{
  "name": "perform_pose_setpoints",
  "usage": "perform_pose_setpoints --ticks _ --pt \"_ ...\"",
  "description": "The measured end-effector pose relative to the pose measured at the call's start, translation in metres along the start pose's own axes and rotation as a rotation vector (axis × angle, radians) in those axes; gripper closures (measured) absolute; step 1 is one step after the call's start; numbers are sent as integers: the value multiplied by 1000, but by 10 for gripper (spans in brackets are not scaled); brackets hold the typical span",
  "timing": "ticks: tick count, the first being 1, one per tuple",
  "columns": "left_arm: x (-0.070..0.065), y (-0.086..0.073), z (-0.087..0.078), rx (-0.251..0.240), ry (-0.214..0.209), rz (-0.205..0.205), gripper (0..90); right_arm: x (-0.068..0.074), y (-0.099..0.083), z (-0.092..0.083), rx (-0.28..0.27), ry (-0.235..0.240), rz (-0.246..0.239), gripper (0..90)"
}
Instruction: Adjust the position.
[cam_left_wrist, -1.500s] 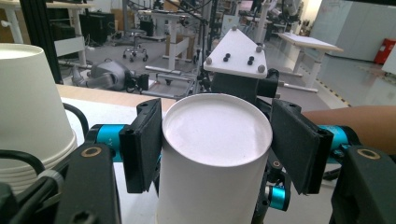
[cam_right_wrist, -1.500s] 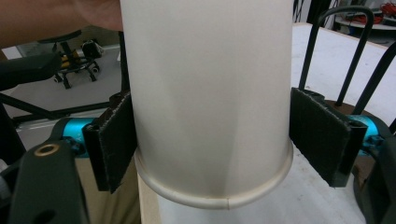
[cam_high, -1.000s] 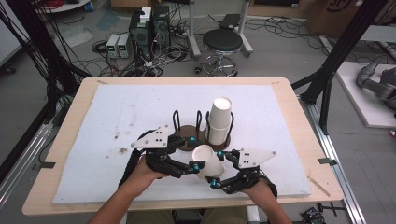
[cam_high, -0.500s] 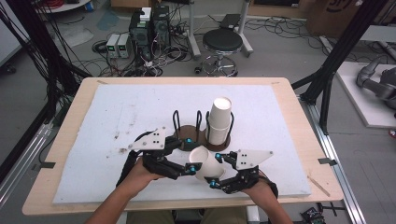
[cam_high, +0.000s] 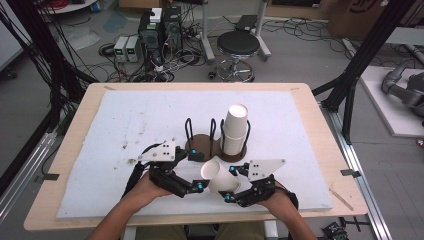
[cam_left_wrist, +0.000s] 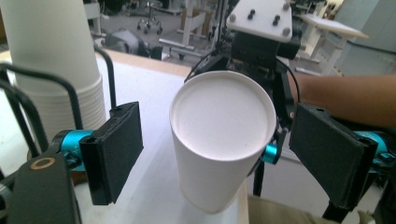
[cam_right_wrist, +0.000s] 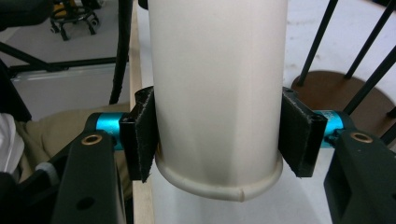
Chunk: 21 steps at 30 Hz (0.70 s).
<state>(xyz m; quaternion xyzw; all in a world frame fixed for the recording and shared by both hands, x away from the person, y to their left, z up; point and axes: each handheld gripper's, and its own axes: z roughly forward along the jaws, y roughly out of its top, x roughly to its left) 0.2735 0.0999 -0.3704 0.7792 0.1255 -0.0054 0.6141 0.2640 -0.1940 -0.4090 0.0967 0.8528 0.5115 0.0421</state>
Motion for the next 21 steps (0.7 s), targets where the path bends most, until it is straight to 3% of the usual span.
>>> perform_pose_setpoints --ticks 7,13,21 --pt "1 -10 -4 57 9 9 173 -2 1 7 65 3 -15 378" --pt "1 -6 -5 107 -2 32 173 -3 11 10 110 5 -60 377" --pt "2 -3 -1 178 -13 55 173 -3 23 17 227 21 -131 377"
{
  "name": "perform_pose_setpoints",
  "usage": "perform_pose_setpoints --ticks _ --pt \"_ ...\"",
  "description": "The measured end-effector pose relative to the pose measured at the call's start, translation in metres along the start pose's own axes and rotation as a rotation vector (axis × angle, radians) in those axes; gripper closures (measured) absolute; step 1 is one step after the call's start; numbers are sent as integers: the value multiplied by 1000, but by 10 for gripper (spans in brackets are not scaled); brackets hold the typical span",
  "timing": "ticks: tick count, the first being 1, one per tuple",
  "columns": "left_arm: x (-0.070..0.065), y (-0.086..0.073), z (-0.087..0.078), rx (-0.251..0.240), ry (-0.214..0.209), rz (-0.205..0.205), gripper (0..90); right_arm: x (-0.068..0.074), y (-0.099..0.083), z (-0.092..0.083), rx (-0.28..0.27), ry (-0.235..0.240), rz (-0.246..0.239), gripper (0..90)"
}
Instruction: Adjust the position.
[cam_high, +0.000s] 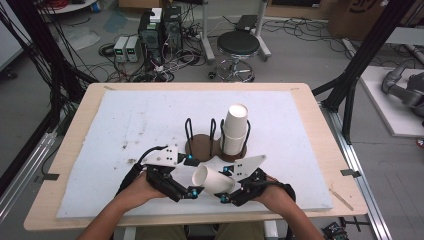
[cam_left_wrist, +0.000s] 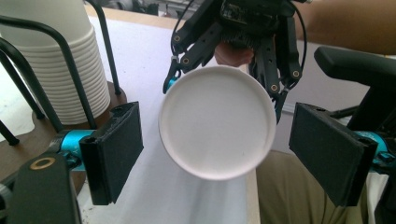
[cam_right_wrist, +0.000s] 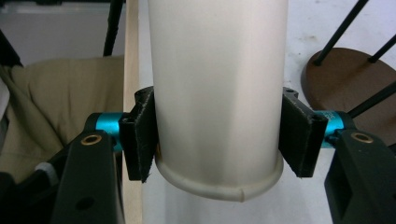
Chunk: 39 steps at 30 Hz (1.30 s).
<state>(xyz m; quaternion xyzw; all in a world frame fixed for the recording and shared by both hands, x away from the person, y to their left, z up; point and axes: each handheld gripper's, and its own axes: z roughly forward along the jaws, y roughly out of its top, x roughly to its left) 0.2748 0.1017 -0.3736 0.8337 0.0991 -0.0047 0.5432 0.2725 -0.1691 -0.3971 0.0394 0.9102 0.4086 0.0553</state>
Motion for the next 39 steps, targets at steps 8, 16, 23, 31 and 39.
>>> perform_pose_setpoints --ticks 8,16,23,31,39 --pt "1 6 6 84 -27 25 176 -1 11 2 70 7 -41 377" --pt "2 11 13 140 -47 39 187 -1 17 3 119 9 -52 375" --pt "2 8 20 187 -59 47 215 -2 22 3 177 11 -58 373" --pt "3 8 21 203 -54 49 244 1 28 8 209 36 -67 369" --pt "1 7 23 221 -71 65 324 2 30 9 217 47 -61 366"
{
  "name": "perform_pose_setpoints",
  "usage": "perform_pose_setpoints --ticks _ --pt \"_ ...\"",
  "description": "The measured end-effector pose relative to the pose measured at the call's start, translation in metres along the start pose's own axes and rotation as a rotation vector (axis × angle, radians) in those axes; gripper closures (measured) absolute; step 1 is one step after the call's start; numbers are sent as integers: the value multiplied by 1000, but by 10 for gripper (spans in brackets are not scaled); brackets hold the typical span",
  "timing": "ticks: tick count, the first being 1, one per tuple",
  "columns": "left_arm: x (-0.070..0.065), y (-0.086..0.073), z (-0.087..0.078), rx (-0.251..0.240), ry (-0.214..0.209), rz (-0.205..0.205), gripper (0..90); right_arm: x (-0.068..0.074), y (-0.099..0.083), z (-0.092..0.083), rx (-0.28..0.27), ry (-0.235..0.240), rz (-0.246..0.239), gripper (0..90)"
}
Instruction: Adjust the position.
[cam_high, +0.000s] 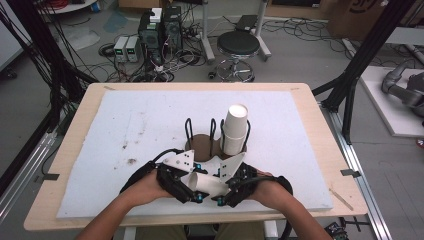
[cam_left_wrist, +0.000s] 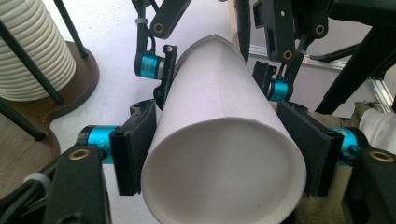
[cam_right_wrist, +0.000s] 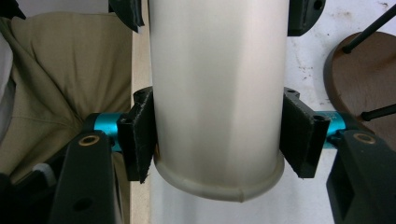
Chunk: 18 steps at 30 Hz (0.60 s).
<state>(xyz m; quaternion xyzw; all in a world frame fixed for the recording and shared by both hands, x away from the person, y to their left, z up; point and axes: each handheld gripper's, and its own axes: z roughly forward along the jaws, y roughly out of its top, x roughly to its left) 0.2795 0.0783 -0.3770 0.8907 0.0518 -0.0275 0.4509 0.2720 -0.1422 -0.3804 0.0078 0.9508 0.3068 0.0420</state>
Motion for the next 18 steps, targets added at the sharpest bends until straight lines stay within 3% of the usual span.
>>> perform_pose_setpoints --ticks 12,18 --pt "0 -1 2 -14 9 12 359 0 -4 -1 -23 12 36 347" --pt "1 -5 -2 -70 15 -2 361 -2 -11 -8 -126 -10 83 210"
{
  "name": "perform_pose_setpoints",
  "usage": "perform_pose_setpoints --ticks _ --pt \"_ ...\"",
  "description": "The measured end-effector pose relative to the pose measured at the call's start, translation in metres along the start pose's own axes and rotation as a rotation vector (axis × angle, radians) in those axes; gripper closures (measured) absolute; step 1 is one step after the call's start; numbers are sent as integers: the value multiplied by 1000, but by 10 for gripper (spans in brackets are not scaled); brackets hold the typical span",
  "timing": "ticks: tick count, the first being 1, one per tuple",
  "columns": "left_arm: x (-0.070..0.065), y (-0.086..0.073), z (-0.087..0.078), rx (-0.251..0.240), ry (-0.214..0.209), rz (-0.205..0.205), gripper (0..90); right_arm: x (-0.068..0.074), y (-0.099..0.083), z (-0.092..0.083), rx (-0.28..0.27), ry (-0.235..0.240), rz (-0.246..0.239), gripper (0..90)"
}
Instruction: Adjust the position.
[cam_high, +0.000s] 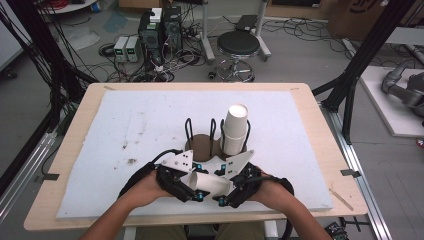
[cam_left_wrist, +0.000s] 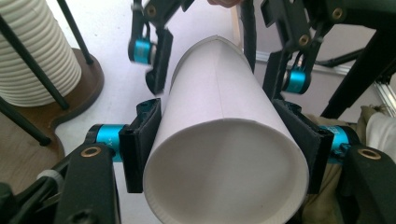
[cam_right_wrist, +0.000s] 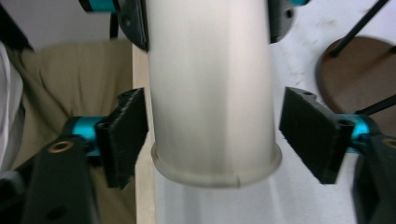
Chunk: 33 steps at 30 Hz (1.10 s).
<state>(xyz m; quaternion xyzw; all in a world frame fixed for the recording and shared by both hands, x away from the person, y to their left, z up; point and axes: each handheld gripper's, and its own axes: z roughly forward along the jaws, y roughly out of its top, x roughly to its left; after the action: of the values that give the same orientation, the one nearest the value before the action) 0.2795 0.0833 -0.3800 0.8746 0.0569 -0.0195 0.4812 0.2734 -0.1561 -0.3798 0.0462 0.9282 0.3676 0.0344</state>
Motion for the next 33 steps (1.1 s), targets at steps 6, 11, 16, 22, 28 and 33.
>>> perform_pose_setpoints --ticks 6,11,16,22,28,33 --pt "2 -7 -7 -103 10 -34 361 -4 -7 -18 -160 -23 56 198" --pt "4 -15 -11 -176 30 -57 361 -5 -14 -31 -257 -51 105 198" --pt "4 -23 -11 -249 47 -84 361 -4 -22 -38 -323 -87 136 197" --pt "5 -32 -13 -321 71 -104 361 -4 -31 -40 -361 -120 158 194" --pt "7 -40 -17 -409 98 -124 361 -4 -39 -42 -393 -147 172 194" --pt "8 -43 -19 -454 98 -127 361 -5 -43 -41 -410 -157 189 194"
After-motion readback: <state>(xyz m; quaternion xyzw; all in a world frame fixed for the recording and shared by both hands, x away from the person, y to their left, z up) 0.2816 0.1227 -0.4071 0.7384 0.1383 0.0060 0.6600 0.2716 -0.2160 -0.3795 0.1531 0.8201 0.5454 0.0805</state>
